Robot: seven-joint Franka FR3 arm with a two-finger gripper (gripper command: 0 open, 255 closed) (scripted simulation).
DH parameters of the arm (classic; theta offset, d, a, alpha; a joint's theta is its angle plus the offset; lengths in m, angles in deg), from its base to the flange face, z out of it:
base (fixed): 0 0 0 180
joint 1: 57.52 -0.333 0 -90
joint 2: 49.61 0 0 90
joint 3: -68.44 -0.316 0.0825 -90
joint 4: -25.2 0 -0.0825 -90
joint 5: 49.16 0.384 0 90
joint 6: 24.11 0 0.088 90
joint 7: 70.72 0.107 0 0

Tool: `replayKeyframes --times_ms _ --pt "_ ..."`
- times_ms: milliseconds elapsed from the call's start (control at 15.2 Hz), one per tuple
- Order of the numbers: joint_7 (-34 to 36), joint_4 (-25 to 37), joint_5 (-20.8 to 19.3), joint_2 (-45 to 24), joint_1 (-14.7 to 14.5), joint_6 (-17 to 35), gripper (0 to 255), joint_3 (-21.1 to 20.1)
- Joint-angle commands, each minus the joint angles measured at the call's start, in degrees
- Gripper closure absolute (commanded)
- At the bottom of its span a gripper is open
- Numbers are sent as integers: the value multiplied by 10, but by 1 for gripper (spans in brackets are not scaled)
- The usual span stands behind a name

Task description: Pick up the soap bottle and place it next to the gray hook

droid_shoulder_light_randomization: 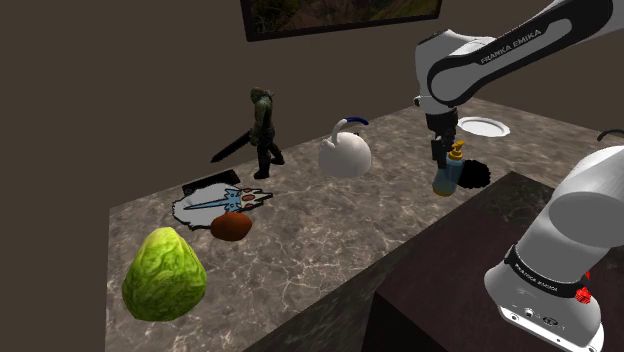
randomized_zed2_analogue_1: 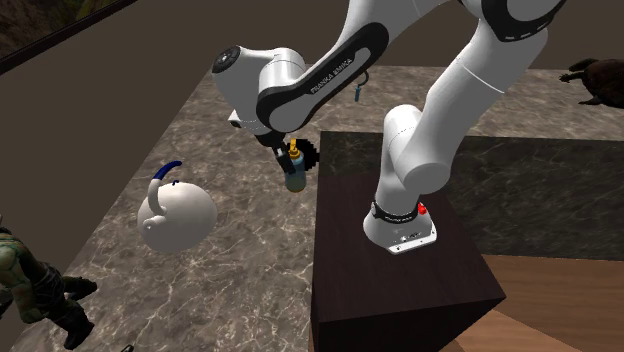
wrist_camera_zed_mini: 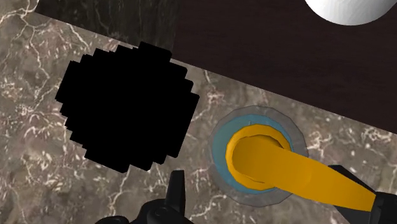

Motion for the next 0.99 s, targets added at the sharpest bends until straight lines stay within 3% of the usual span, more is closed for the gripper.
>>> replayKeyframes --times_ms 0,132,198,924 --pt "0 0 0 0 0 0 0 0" --pt "0 0 0 0 0 0 0 0" --pt "0 0 0 0 0 0 255 0" --pt "-4 9 2 9 -1 -18 255 -1"
